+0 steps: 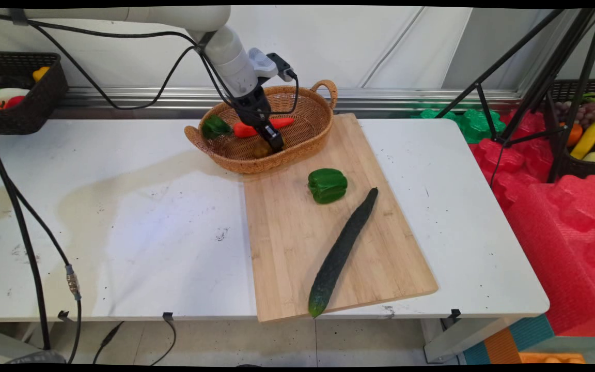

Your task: Place the picked object on the cutting board

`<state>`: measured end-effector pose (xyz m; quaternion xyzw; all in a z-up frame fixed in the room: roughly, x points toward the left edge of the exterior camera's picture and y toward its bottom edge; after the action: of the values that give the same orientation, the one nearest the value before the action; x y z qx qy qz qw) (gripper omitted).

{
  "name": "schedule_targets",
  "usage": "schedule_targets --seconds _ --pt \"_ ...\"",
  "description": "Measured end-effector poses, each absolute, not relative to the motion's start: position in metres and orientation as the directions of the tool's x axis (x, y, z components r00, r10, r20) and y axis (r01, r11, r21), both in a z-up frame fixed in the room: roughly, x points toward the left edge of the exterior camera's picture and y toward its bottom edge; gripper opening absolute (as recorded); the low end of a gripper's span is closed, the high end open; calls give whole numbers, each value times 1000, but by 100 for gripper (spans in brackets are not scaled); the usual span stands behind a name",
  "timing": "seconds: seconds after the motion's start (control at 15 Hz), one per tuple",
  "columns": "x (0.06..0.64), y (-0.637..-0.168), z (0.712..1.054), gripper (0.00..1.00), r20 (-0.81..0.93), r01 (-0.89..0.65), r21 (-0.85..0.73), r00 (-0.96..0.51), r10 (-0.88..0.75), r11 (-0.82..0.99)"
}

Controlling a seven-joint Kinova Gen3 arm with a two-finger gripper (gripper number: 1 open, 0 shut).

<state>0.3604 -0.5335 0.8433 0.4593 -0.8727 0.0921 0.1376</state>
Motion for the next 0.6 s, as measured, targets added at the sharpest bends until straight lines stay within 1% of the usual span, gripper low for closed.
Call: schedule_targets --seconds 0.33,0.6 --pt "365 -535 843 0 320 -824 -42 -547 -773 566" --pt "369 -533 852 0 341 -821 -87 -557 -758 564"
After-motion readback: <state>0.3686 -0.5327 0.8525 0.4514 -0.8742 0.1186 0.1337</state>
